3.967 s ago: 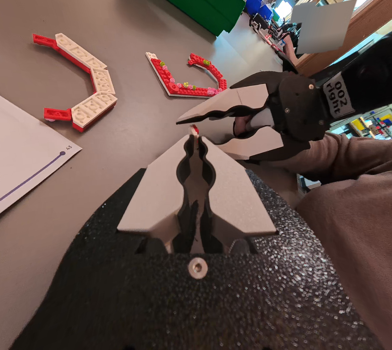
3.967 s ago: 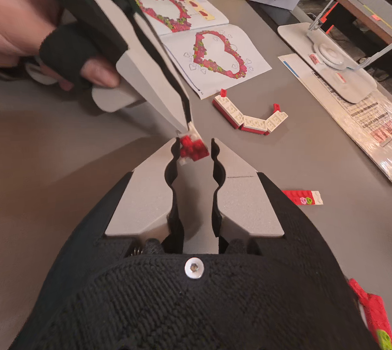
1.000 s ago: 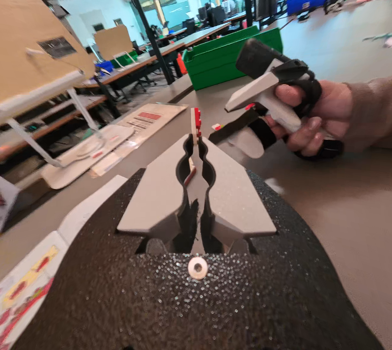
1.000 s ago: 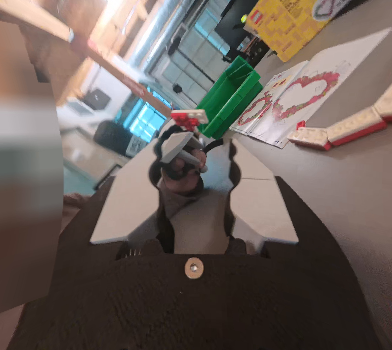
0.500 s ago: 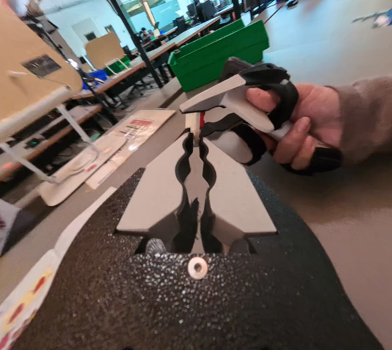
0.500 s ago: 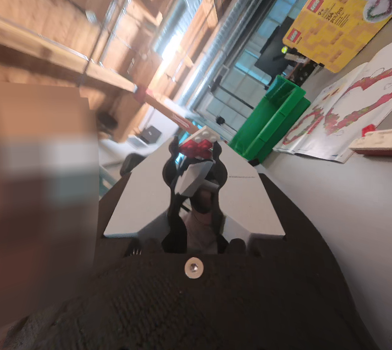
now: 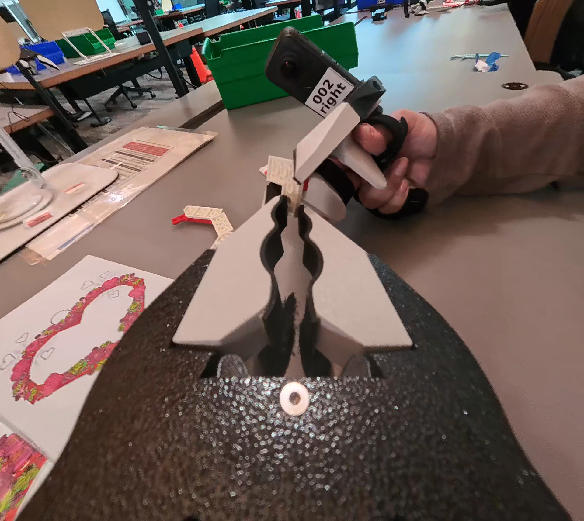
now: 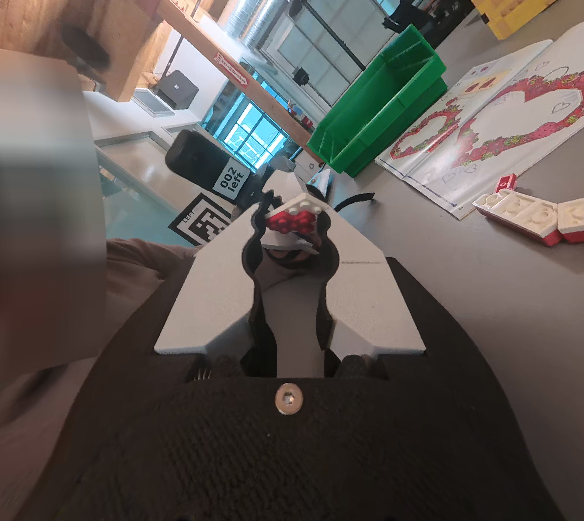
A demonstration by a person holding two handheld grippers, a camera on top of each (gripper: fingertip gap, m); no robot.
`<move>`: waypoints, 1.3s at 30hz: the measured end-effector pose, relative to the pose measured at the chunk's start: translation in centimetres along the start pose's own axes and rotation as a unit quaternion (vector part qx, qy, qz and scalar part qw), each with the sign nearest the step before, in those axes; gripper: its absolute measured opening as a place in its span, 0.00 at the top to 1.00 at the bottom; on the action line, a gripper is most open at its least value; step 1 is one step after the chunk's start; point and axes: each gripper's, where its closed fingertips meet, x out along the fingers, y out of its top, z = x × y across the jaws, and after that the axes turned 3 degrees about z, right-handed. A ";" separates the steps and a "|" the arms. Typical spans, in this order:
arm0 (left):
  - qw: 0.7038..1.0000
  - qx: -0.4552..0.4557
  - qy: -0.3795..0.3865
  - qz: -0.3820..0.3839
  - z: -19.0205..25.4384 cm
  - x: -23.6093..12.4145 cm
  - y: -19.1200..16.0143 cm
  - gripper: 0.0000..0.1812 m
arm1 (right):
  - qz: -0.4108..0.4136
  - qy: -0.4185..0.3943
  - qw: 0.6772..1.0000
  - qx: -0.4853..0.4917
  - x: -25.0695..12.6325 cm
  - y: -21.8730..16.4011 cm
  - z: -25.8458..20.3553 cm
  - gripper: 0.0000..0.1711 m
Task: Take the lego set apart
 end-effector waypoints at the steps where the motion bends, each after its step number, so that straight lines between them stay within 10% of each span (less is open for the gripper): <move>1: 1.000 -0.003 -0.003 -0.003 0.0 0.1 -0.2 0.98 | -0.008 -0.003 1.000 -0.003 -0.1 -0.1 0.1 0.82; 39: 0.980 0.194 0.027 0.036 1.2 -0.3 1.2 0.96 | -0.067 0.092 0.991 -0.066 -0.4 -0.7 -1.9 0.81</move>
